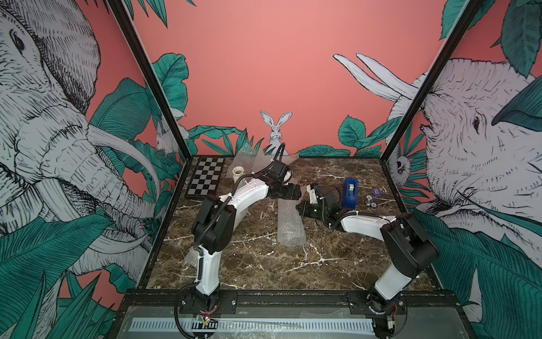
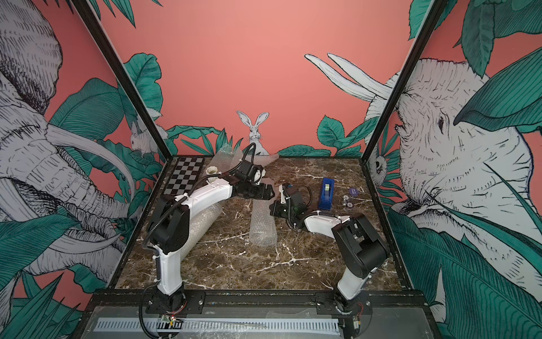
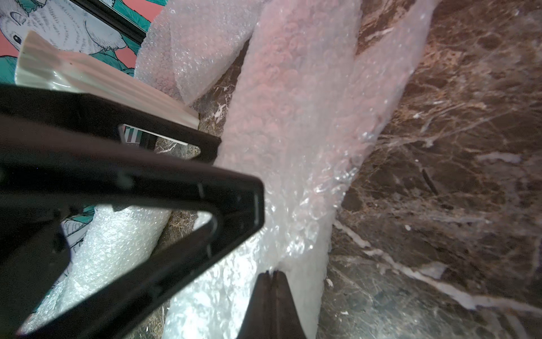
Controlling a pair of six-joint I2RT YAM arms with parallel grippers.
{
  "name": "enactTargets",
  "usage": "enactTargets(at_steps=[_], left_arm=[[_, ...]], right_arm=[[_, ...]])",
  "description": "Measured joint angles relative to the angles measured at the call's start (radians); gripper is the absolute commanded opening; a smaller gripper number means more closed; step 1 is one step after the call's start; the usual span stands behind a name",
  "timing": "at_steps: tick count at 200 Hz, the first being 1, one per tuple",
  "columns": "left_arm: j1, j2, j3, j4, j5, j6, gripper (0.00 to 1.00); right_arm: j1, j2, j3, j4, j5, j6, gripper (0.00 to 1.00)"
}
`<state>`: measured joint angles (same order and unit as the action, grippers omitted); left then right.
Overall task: Wrap vases in bubble wrap
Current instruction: Wrap the vase in bubble wrap.
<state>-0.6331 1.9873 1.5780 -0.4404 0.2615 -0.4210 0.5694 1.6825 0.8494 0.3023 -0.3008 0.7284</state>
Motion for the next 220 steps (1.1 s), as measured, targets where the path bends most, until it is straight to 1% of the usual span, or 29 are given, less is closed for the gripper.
enactTargets(at_steps=[42, 111, 143, 220], left_arm=[[-0.007, 0.004, -0.002, -0.002, 0.003, 0.014, 0.92], [-0.015, 0.043, 0.051, -0.039, -0.048, 0.028, 0.8], [-0.02, 0.065, 0.092, -0.087, -0.097, 0.021, 0.74], [-0.021, 0.09, 0.123, -0.139, -0.194, -0.006, 0.61]], right_arm=[[0.002, 0.0, 0.001, 0.023, -0.001, 0.0, 0.0], [0.019, 0.0, 0.01, 0.03, 0.003, -0.008, 0.0], [0.024, 0.001, 0.011, 0.036, 0.008, -0.008, 0.0], [0.035, 0.006, 0.018, 0.053, 0.021, -0.008, 0.0]])
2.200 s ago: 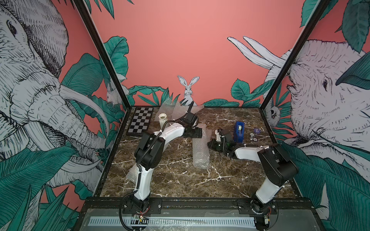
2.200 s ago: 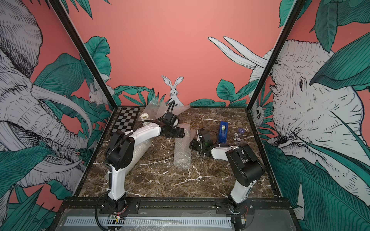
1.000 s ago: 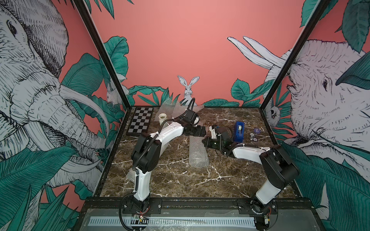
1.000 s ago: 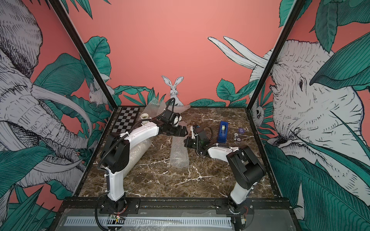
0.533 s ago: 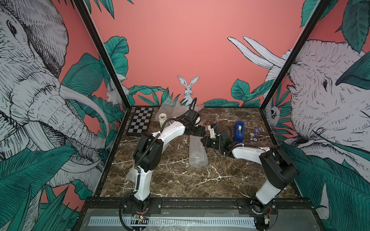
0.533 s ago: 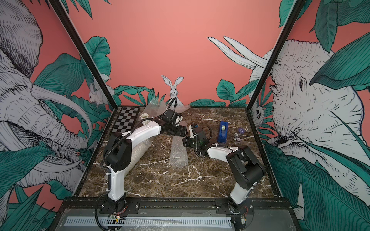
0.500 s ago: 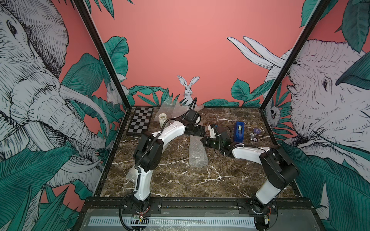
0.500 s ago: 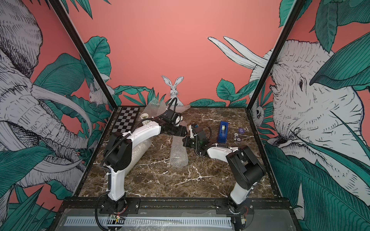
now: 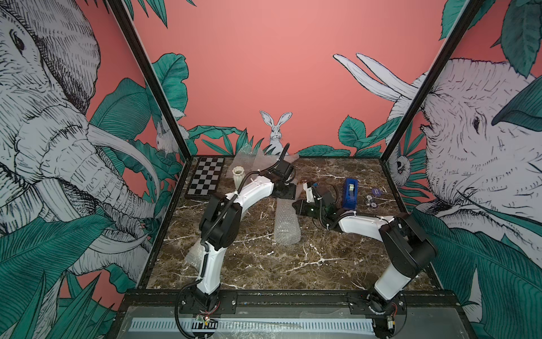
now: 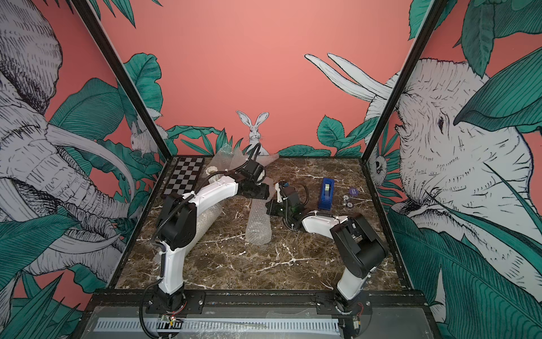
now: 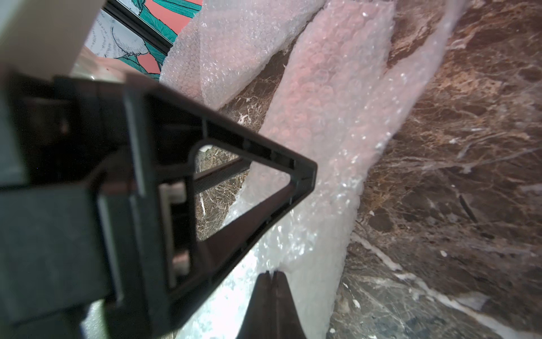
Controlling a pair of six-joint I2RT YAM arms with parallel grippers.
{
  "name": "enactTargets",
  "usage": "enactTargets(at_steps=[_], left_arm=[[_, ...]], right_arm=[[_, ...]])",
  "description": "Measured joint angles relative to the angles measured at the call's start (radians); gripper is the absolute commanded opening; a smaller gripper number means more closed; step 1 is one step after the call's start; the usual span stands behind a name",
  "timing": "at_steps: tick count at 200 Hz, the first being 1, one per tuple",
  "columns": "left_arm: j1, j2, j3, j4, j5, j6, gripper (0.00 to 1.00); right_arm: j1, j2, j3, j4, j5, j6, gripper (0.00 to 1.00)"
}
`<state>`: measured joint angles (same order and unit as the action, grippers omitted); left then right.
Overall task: Wrap vases in bubble wrap
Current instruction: Wrap the vase in bubble wrap.
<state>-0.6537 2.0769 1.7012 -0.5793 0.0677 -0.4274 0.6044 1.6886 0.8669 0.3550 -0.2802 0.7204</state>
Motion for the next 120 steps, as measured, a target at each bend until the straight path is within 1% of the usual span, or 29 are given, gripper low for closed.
enactTargets(at_steps=[66, 105, 120], left_arm=[[0.001, 0.032, 0.0, 0.006, -0.025, -0.003, 0.51], [0.0, 0.032, 0.001, 0.006, -0.023, -0.01, 0.5], [0.001, 0.031, 0.001, 0.007, -0.014, -0.014, 0.52]], right_arm=[[0.0, 0.0, 0.0, 0.0, 0.003, -0.001, 0.0], [0.0, 0.0, 0.0, 0.0, 0.004, -0.007, 0.0], [0.0, 0.0, 0.0, 0.0, 0.003, -0.007, 0.0]])
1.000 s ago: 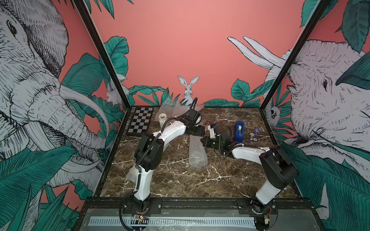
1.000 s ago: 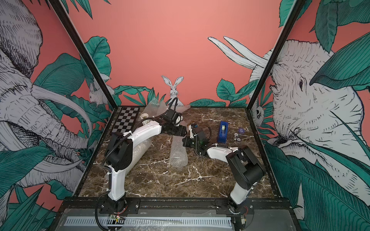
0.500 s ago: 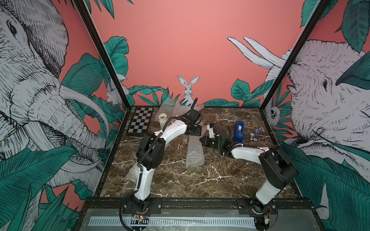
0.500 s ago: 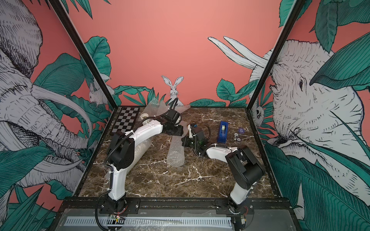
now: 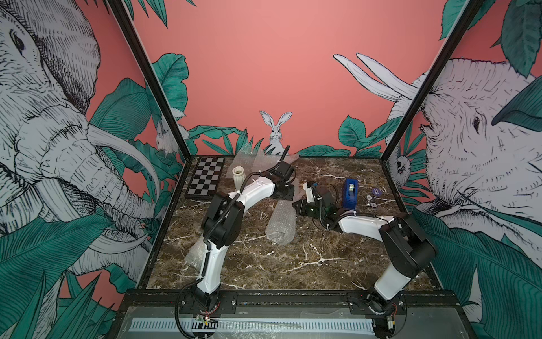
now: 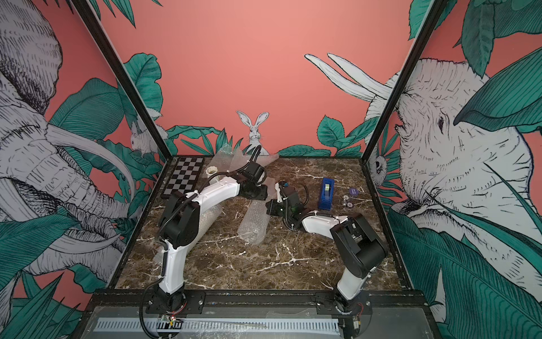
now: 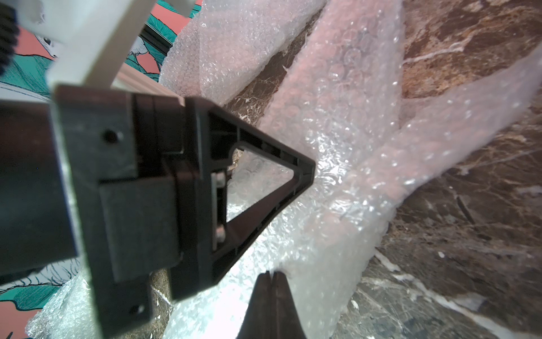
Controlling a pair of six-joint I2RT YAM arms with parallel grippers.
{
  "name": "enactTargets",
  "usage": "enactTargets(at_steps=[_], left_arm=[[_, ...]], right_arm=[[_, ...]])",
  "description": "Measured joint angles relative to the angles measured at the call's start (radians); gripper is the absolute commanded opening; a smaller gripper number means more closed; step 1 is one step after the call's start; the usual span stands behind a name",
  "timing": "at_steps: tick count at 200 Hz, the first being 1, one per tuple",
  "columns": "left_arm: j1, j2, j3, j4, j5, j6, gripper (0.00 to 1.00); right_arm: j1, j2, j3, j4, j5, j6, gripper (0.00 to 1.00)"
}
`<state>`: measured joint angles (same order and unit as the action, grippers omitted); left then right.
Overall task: Wrap vases in bubble wrap
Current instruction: Wrap the vase in bubble wrap.
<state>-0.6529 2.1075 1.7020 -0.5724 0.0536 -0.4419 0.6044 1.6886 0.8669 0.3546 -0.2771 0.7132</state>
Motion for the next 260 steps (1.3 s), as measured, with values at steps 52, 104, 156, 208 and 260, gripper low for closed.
enactTargets(at_steps=[52, 104, 156, 208, 260], left_arm=[[0.006, -0.03, -0.059, 0.043, 0.095, -0.045, 0.61], [0.013, -0.084, -0.127, 0.078, 0.152, -0.082, 0.7], [0.017, -0.098, -0.161, 0.115, 0.184, -0.086, 0.76], [0.021, -0.095, -0.161, 0.113, 0.182, -0.078, 0.68], [0.024, -0.074, -0.147, 0.105, 0.138, -0.061, 0.56]], right_arm=[[0.006, 0.0, 0.0, 0.018, -0.025, 0.001, 0.0], [0.009, 0.02, -0.023, 0.076, -0.049, 0.01, 0.0], [0.009, 0.033, -0.039, 0.116, -0.057, 0.016, 0.0], [0.009, 0.041, -0.048, 0.165, -0.079, 0.016, 0.0], [0.01, 0.066, -0.051, 0.221, -0.087, 0.021, 0.0]])
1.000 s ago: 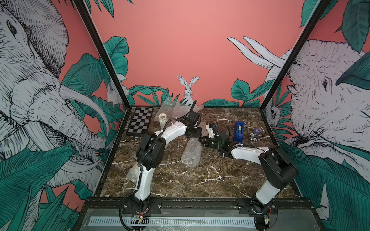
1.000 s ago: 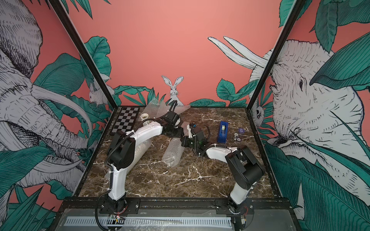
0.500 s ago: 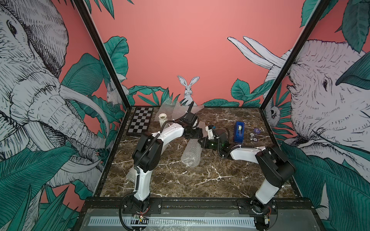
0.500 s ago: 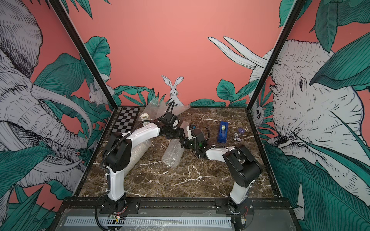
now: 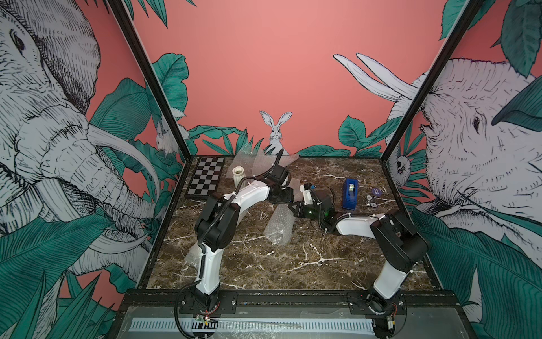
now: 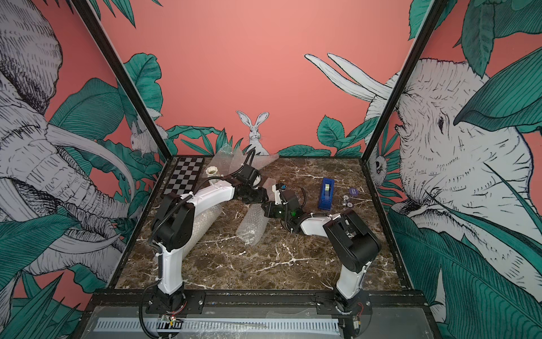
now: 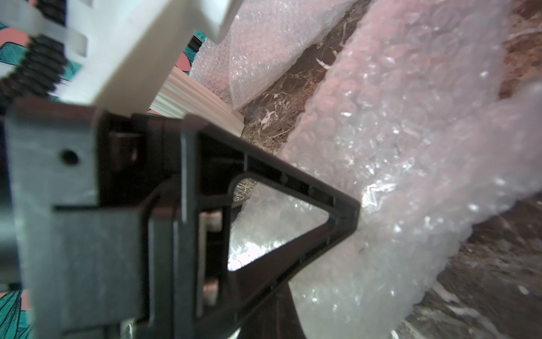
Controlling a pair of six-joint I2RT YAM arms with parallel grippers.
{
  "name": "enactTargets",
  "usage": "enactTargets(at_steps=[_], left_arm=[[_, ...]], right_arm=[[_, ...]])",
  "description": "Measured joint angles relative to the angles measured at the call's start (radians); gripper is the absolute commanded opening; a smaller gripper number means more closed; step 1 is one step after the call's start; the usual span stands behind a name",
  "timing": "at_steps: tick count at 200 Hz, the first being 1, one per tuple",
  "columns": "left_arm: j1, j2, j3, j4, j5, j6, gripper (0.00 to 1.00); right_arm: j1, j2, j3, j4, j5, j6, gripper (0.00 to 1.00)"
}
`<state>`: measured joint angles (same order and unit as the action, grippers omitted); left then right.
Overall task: Wrap vases in bubble wrap
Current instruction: Wrap the vase in bubble wrap.
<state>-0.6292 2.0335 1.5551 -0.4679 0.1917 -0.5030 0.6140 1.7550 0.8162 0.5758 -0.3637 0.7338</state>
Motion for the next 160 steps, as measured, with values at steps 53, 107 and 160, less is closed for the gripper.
enactTargets(at_steps=[53, 107, 160], left_arm=[[-0.005, 0.001, 0.01, -0.009, -0.04, 0.01, 0.52], [-0.009, 0.001, 0.011, -0.008, -0.056, 0.017, 0.51], [-0.01, 0.001, 0.012, -0.008, -0.059, 0.016, 0.51]], right_arm=[[0.0, -0.001, 0.0, 0.009, 0.004, 0.0, 0.02], [0.001, -0.088, -0.024, -0.068, 0.027, -0.016, 0.3], [0.006, -0.23, -0.066, -0.119, 0.107, -0.035, 0.36]])
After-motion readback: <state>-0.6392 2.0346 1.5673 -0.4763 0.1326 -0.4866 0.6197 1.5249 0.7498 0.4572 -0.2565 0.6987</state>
